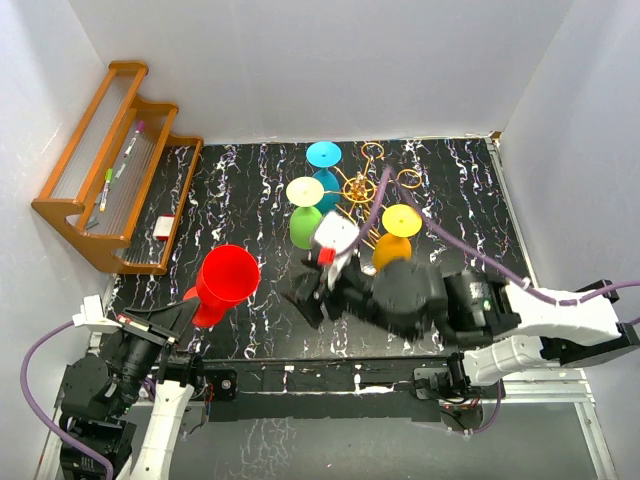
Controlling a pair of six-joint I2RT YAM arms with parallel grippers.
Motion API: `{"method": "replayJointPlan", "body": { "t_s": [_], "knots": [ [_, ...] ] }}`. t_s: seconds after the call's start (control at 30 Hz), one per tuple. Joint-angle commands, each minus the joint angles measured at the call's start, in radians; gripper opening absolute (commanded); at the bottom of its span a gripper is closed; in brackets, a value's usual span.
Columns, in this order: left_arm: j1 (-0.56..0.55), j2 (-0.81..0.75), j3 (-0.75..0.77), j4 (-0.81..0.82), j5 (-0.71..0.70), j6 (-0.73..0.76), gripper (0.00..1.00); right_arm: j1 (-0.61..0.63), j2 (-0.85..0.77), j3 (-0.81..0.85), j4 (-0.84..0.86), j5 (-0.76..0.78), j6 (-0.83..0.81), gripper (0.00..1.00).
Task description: Take the wine glass off the wine glass rack
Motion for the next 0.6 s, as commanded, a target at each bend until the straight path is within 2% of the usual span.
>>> {"method": "replayJointPlan", "body": {
  "t_s": [0.0,0.1,0.23,0.4,0.57],
  "knots": [
    [-0.007,-0.002,0.032,0.000,-0.015,0.063,0.00,-0.196,0.086,0.250,-0.175,-0.342,0.196,0.62],
    [-0.007,-0.001,0.042,-0.011,-0.024,0.079,0.00,-0.330,0.183,0.397,-0.240,-0.501,0.221,0.61],
    [-0.007,-0.001,0.054,-0.018,-0.034,0.090,0.00,-0.447,0.266,0.493,-0.252,-0.691,0.223,0.60],
    [-0.007,0.010,0.059,-0.008,-0.034,0.101,0.00,-0.481,0.310,0.560,-0.252,-0.829,0.218,0.59],
    [-0.007,0.031,0.061,0.001,-0.032,0.119,0.00,-0.481,0.310,0.542,-0.248,-0.899,0.224,0.56]
  ]
}}
